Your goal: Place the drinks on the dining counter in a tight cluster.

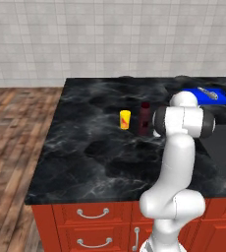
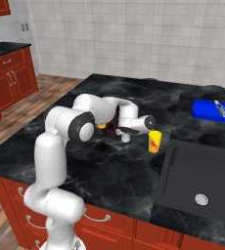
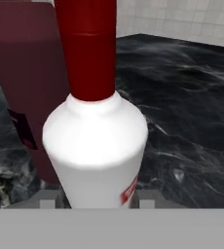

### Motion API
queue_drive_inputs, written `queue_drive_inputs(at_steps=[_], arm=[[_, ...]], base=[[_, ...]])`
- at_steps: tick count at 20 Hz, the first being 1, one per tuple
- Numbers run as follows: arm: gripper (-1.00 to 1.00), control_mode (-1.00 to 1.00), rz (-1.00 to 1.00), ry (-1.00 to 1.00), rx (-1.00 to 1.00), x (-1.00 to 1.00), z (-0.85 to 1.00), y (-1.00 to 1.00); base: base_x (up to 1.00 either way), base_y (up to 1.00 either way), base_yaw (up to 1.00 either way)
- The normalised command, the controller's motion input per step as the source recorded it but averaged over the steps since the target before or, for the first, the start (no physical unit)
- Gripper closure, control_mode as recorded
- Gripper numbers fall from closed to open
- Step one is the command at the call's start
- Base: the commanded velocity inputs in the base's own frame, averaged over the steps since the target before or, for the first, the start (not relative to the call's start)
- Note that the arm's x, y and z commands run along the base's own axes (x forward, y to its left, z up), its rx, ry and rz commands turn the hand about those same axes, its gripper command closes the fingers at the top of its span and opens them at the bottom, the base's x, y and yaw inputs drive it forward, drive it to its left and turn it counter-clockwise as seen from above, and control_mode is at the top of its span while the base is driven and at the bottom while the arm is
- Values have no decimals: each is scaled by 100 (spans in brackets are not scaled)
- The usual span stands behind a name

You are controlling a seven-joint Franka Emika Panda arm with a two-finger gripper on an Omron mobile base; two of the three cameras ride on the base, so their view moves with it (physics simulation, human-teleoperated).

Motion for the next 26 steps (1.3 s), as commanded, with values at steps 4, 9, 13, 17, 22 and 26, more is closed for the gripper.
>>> queue_drive_inputs(at_steps=[4, 9, 13, 17, 22, 26], arm=[[-100, -100, 0, 0, 1, -3, -3, -7], [-100, -100, 0, 0, 0, -8, 0, -10], [-100, -100, 0, 0, 0, -14, 9, -12], [-100, -100, 0, 0, 0, -19, 16, -15], [-100, -100, 0, 0, 0, -21, 24, -2], [-100, -100, 0, 0, -2, -32, 16, 0]], base=[[0, 0, 0], [0, 0, 0], [0, 0, 0], [0, 0, 0], [0, 0, 0], [0, 0, 0]])
